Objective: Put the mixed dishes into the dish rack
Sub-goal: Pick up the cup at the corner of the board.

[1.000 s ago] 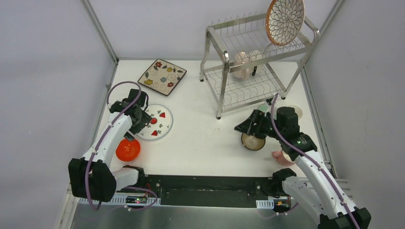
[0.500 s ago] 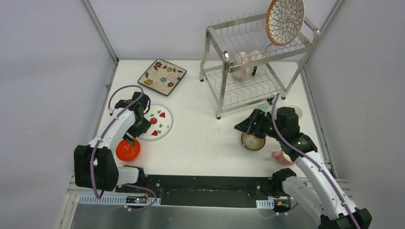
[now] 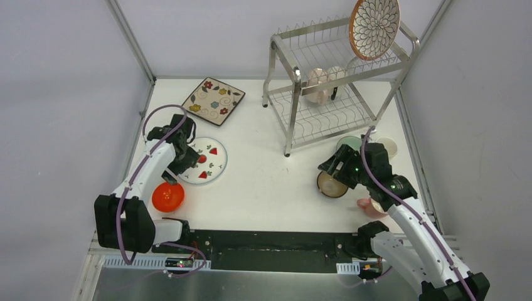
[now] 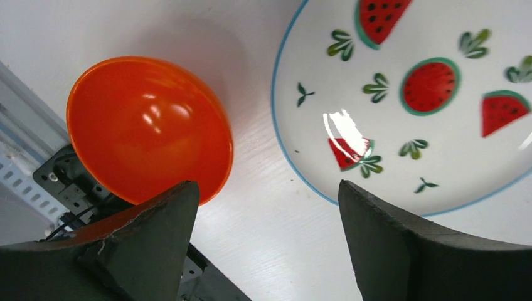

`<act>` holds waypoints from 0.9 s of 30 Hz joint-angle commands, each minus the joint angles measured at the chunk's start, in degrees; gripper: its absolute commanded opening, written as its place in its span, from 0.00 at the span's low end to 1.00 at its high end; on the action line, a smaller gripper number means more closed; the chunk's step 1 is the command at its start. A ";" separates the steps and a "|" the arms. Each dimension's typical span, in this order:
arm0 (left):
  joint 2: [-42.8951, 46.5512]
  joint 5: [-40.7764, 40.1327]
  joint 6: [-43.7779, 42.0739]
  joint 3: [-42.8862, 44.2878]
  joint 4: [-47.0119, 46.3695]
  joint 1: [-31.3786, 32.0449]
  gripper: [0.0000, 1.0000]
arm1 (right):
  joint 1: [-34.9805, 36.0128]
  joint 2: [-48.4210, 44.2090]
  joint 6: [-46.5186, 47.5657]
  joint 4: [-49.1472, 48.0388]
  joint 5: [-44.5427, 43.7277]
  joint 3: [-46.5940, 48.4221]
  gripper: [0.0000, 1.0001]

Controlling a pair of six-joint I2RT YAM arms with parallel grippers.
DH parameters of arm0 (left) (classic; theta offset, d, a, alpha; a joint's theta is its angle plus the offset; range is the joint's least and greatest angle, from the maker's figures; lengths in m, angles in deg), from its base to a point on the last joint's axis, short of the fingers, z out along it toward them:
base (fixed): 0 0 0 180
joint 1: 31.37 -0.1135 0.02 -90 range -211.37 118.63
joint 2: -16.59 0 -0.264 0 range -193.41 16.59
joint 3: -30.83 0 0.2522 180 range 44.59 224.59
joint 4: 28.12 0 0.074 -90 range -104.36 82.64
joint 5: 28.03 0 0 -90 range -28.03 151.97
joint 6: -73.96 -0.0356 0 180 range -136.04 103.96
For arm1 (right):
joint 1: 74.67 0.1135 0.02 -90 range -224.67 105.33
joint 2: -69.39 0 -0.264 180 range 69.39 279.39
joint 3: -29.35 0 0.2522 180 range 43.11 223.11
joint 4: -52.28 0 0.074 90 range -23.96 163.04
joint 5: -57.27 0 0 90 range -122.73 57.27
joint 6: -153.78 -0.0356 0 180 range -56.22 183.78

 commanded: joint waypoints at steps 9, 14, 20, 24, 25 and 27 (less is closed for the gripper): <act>7.86 5.82 -12.52 6.19 -3.18 0.88 0.86 | 0.11 3.27 -9.06 14.78 -40.84 11.15 0.73; 14.08 18.09 -24.05 1.88 -14.16 2.26 0.87 | -0.49 9.65 -4.44 14.43 -52.31 13.66 0.71; 24.12 31.78 -29.30 -8.82 -29.41 2.44 0.83 | -5.38 15.65 4.04 8.59 -52.03 17.10 0.62; 24.55 36.88 -33.54 -10.54 -32.03 2.47 0.82 | -10.11 17.42 4.78 6.54 -52.74 18.85 0.57; 23.90 37.91 -33.98 -10.40 -31.97 2.47 0.82 | -11.54 18.07 4.94 5.86 -52.39 19.14 0.55; 22.90 40.58 -34.64 -9.63 -32.04 2.47 0.81 | -14.66 19.91 5.37 4.68 -50.88 19.63 0.54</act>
